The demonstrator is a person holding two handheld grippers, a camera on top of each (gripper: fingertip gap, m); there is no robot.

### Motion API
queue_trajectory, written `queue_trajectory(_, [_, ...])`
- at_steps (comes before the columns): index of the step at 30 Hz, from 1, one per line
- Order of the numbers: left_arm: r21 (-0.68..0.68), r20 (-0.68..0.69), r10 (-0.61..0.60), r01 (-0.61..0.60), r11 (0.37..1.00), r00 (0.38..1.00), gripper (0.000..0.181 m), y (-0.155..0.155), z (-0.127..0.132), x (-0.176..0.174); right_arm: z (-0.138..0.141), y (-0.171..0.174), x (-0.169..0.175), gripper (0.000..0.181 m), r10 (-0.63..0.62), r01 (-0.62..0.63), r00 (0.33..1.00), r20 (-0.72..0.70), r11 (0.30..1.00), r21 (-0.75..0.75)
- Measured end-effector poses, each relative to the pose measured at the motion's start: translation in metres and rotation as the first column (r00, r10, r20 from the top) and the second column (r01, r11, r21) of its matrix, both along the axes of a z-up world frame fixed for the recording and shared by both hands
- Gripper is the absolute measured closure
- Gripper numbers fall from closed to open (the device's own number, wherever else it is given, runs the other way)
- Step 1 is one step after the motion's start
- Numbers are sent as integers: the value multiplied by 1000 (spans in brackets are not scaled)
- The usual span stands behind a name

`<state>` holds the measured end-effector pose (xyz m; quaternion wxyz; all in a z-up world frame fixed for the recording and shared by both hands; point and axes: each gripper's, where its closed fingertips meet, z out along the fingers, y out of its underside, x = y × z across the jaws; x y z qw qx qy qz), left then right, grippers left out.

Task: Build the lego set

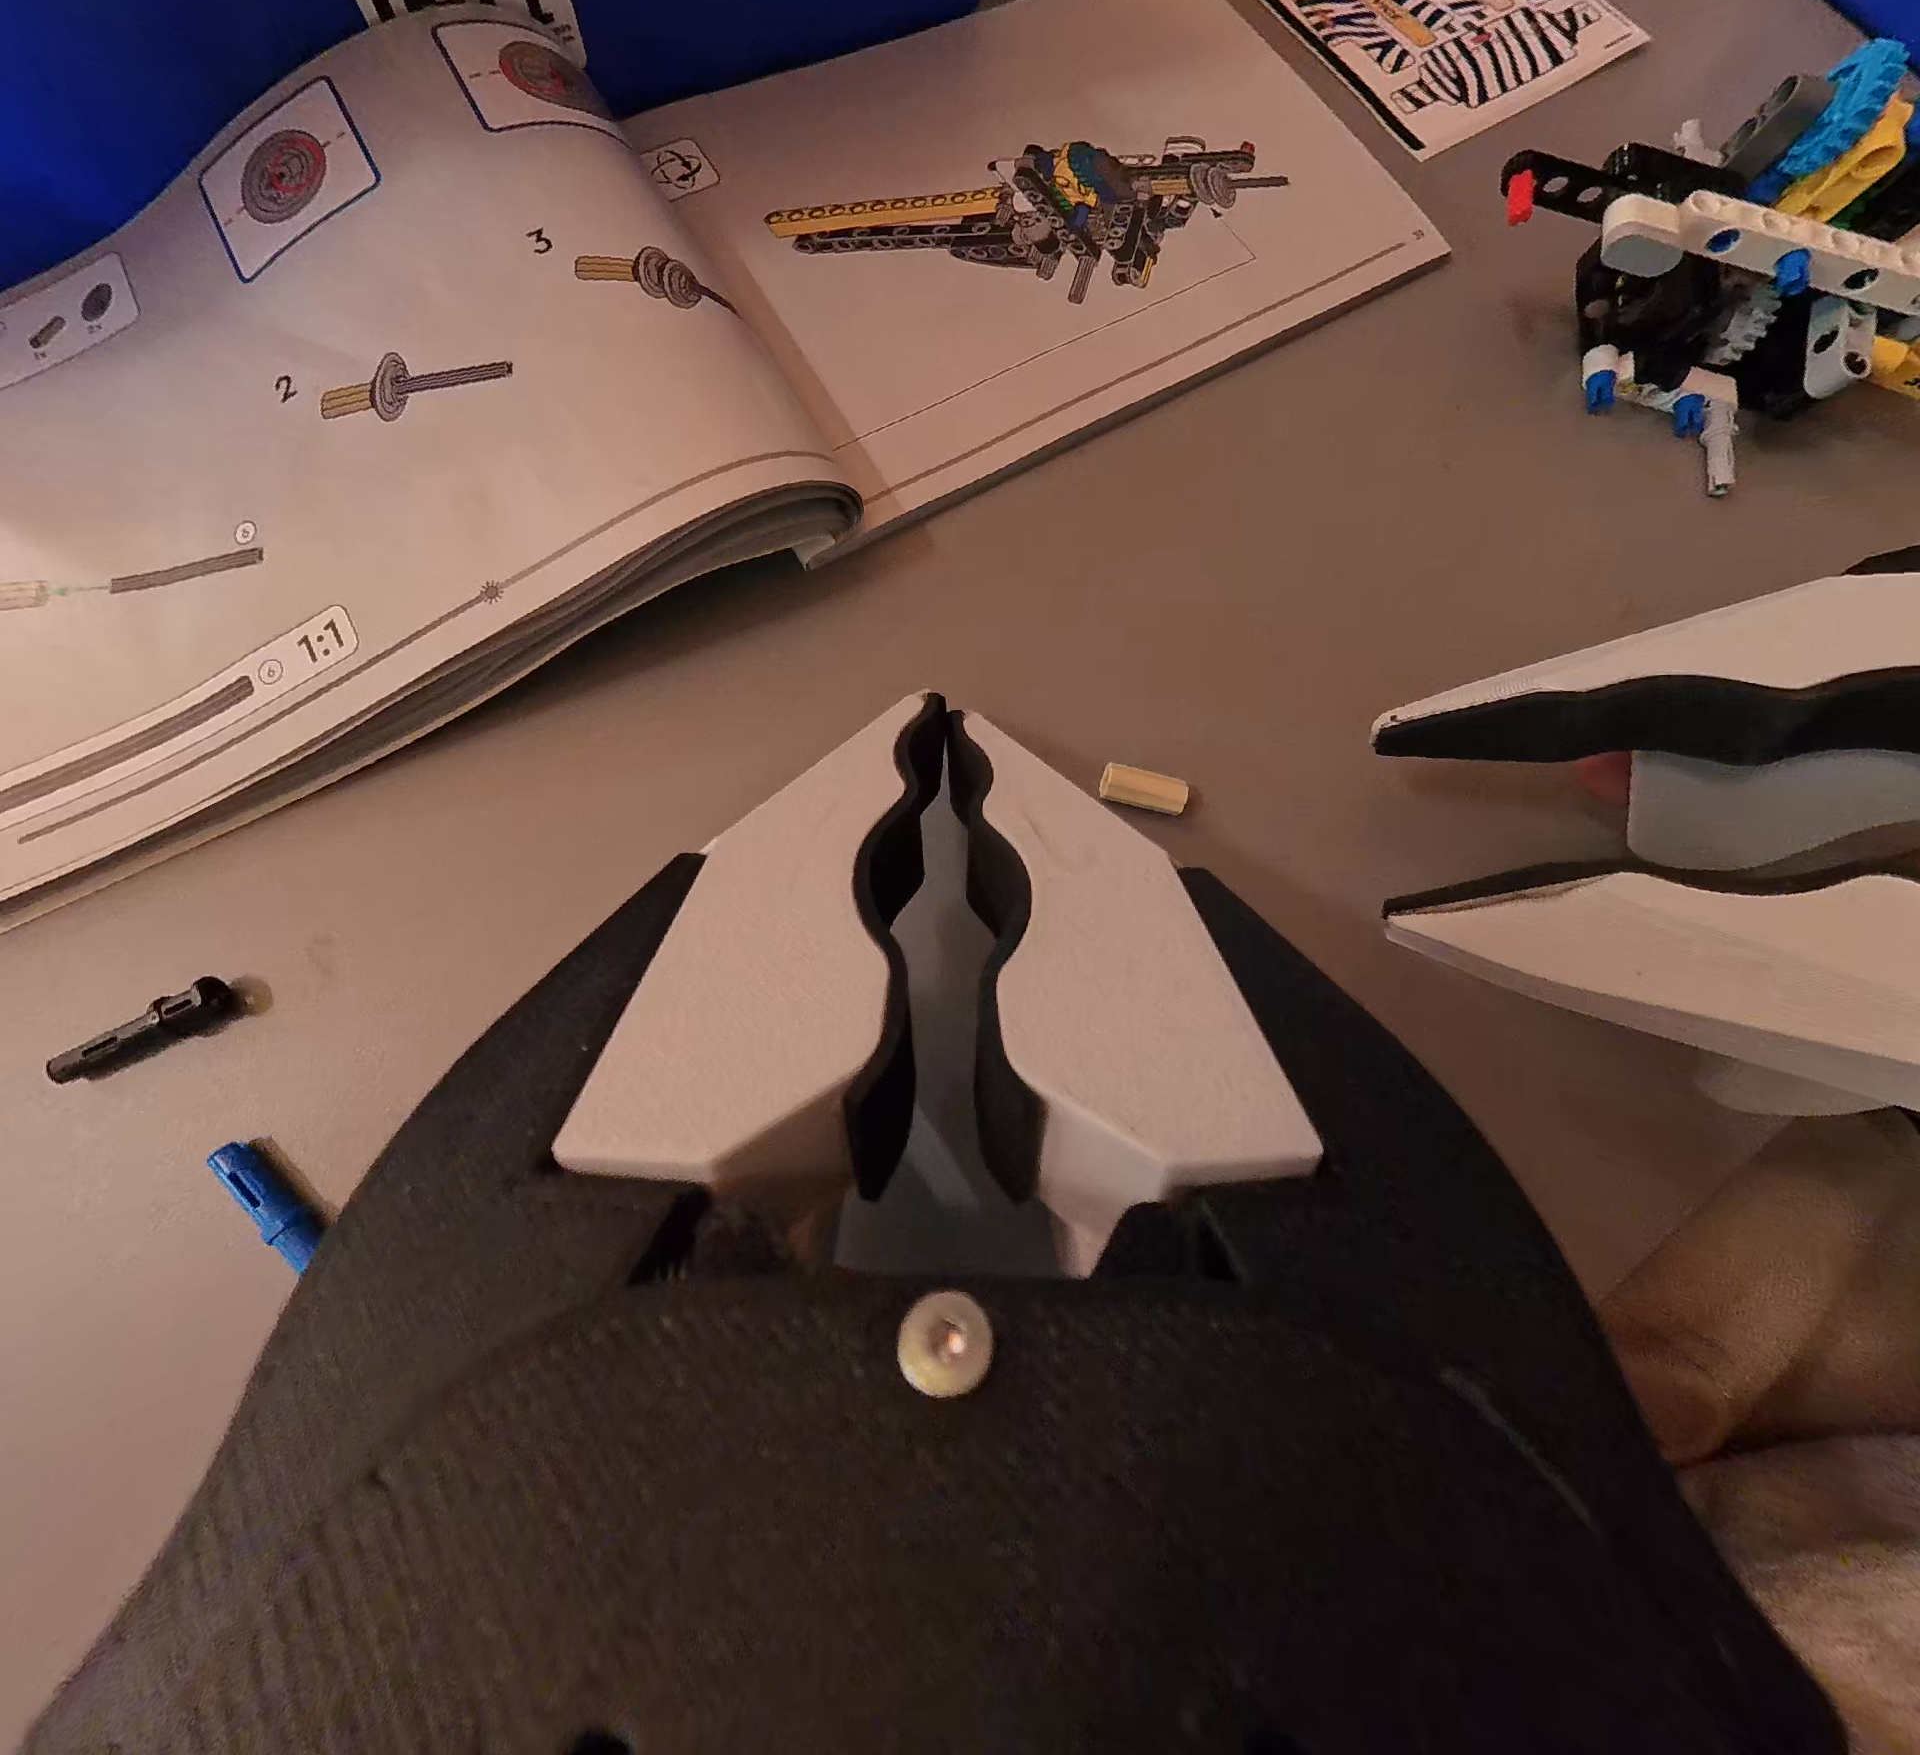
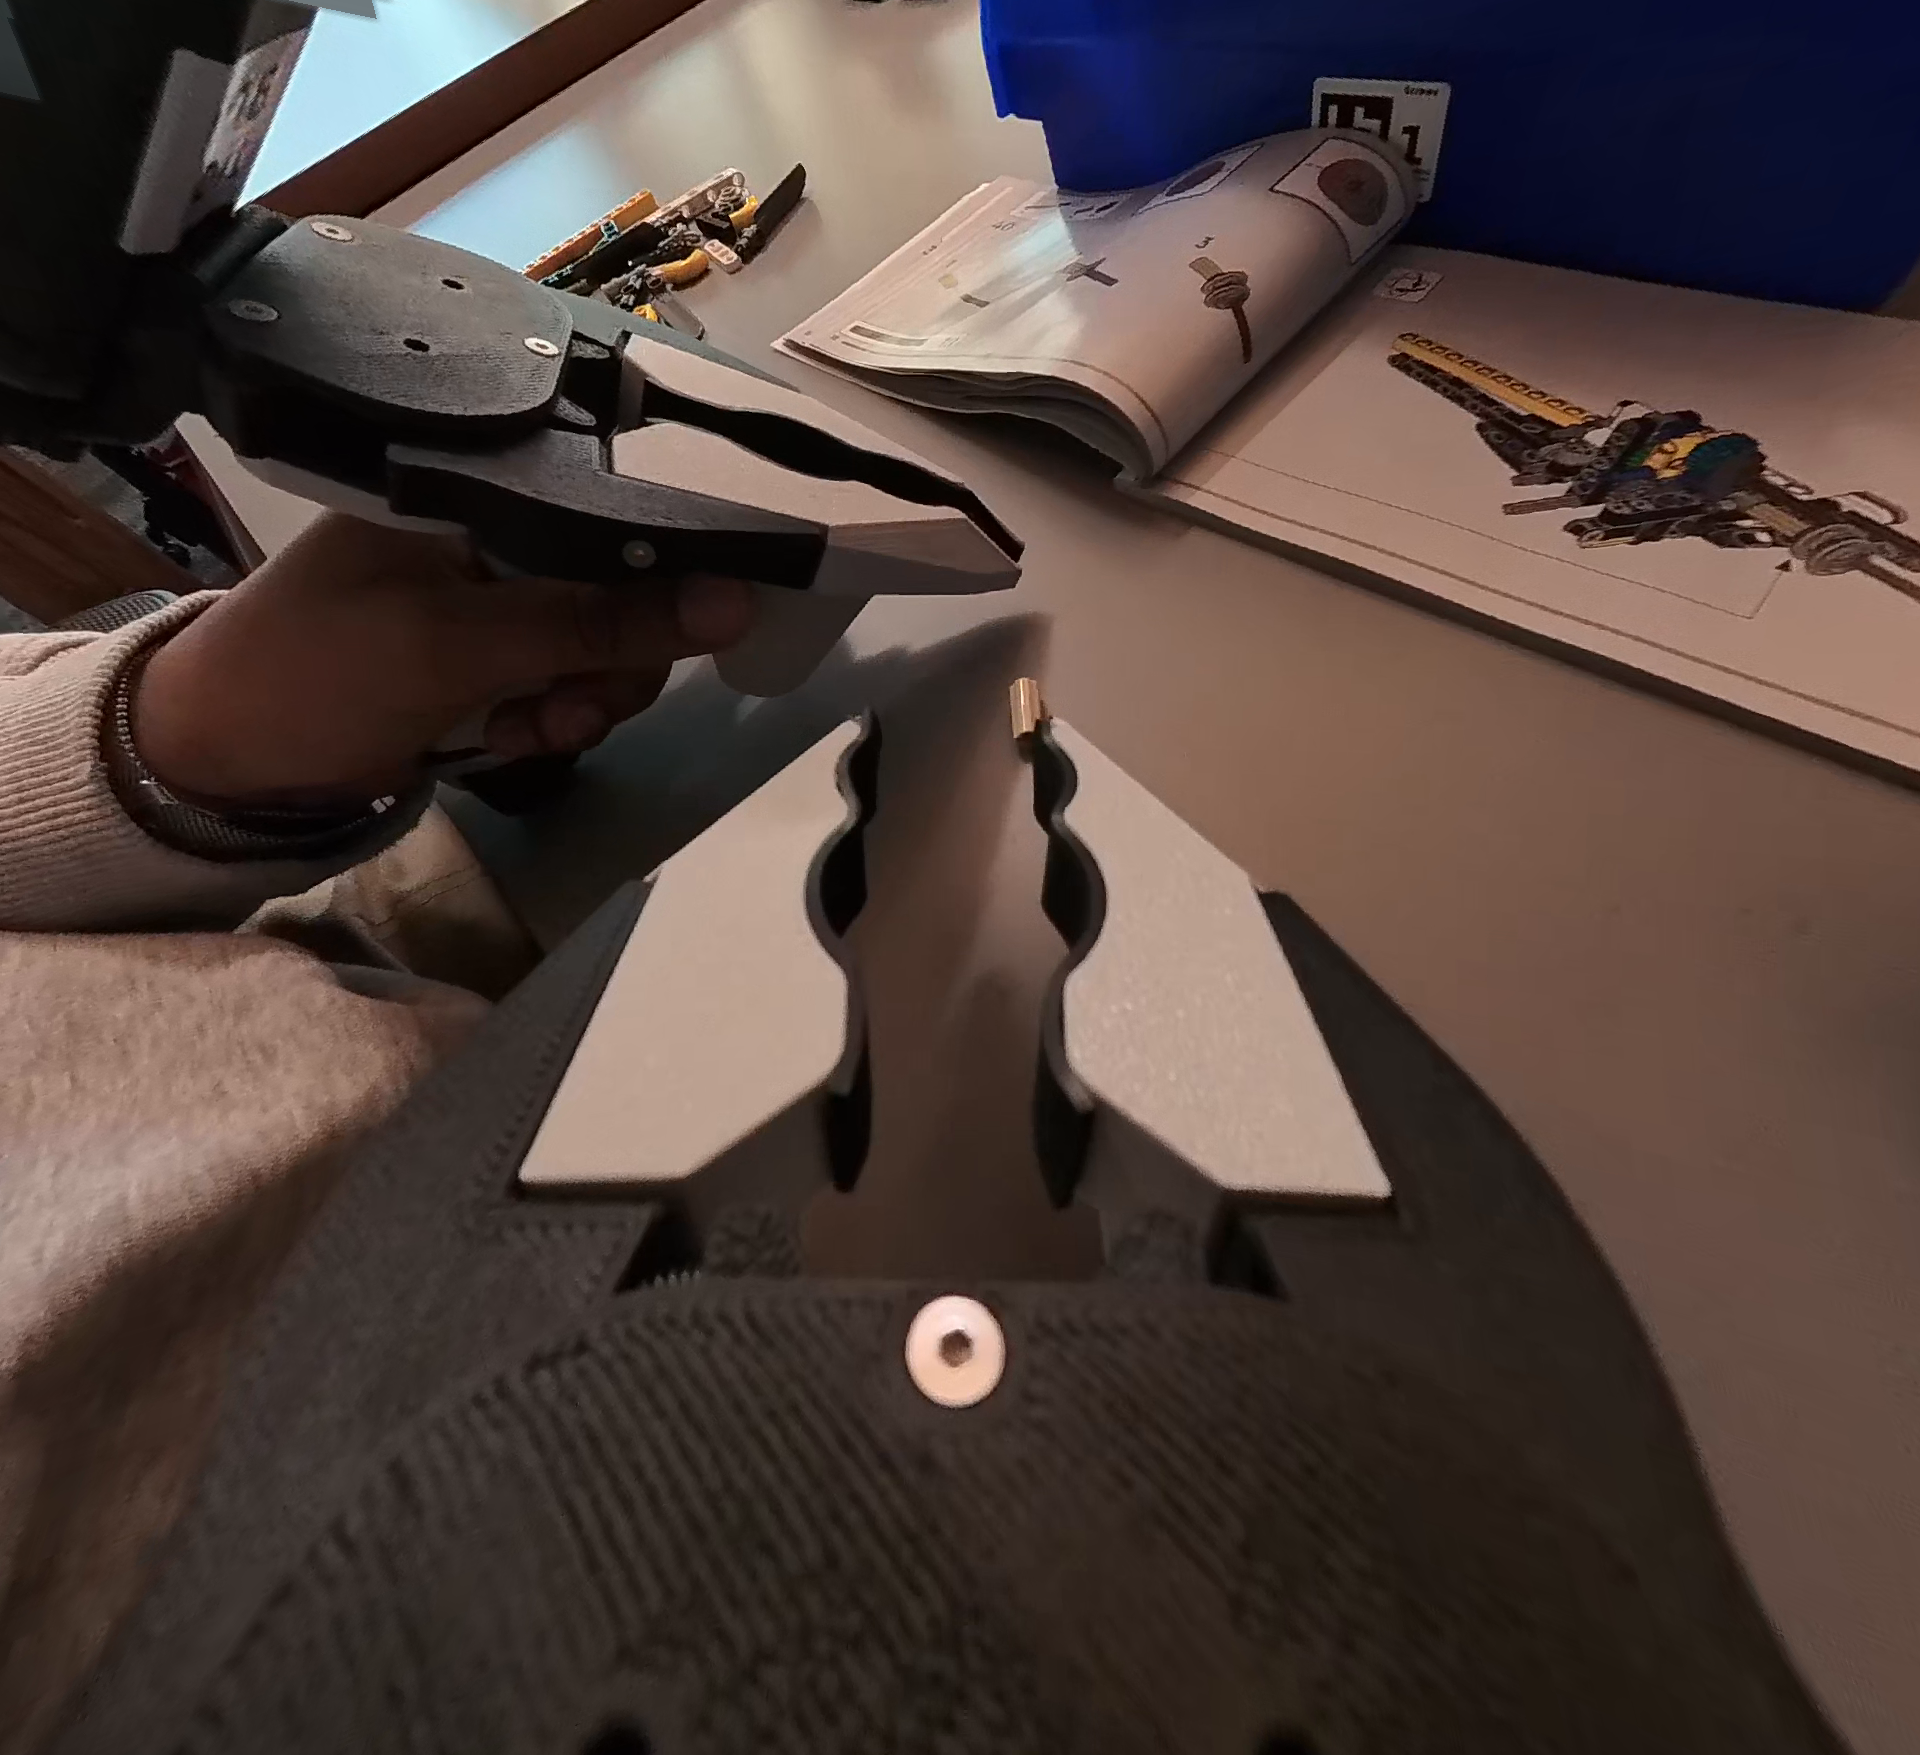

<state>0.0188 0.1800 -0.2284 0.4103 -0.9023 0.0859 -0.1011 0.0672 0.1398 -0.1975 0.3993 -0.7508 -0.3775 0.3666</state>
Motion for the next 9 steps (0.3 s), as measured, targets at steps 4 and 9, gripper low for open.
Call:
queue_trajectory(4, [-2, 1, 2, -2, 1000, 1000, 181, 0, 0, 0, 0, 0, 0, 152, -1, 1, 1000, 0, 1000, -2])
queue_trajectory(9, [-10, -5, 2, -2, 1000, 1000, 181, 0, -2, 0, 0, 0, 0, 152, -1, 1, 1000, 1, 1000, -3])
